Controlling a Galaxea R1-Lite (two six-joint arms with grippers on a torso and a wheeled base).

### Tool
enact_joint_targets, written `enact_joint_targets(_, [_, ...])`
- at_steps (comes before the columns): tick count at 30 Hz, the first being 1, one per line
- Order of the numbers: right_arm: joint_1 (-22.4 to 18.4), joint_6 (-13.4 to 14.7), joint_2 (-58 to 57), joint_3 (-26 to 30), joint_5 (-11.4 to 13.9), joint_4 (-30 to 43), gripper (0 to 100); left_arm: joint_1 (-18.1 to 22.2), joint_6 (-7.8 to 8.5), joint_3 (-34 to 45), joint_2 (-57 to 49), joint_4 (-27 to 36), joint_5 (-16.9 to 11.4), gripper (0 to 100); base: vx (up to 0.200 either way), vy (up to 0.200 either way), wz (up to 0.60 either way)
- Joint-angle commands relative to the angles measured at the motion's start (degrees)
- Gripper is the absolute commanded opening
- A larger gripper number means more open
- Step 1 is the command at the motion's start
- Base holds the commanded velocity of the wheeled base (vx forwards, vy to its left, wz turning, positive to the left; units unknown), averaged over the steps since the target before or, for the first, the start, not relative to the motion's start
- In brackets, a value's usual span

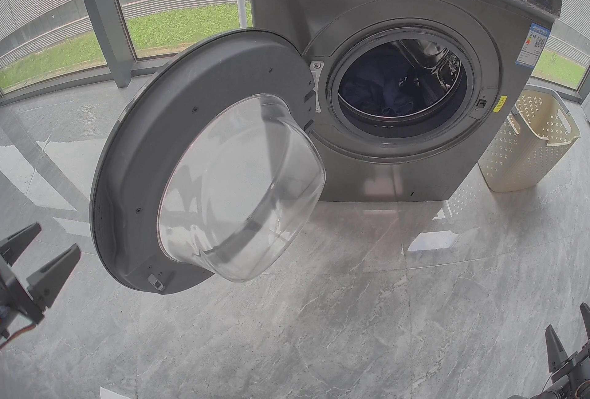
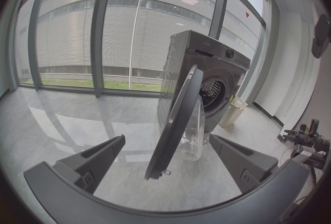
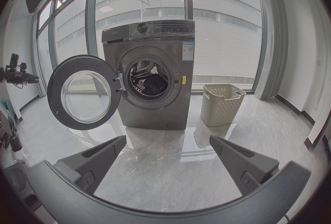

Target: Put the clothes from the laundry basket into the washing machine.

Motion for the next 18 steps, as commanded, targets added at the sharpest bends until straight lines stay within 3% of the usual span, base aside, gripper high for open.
enact_joint_targets(1, [0.0, -0.02, -0.31, 1.01, 0.02, 0.01, 100, -0.82, -0.69, -4.39, 18.71, -8.09, -4.28, 100, 0.0, 0.0, 0.0])
enact_joint_targets(5, [0.0, 0.07, -0.31, 1.01, 0.02, 0.01, 100, -0.82, -0.43, -5.0, 22.14, -11.26, -5.24, 100, 0.0, 0.0, 0.0])
enact_joint_targets(13, [0.0, -0.19, -0.31, 1.01, 0.02, -0.08, 100, -2.22, -0.43, -4.65, 24.77, -14.95, -11.57, 100, 0.0, 0.0, 0.0])
enact_joint_targets(18, [0.0, -0.28, -0.31, 1.01, 0.02, -0.08, 100, -7.67, -0.96, -3.6, 22.58, -14.95, -13.24, 100, 0.0, 0.0, 0.0])
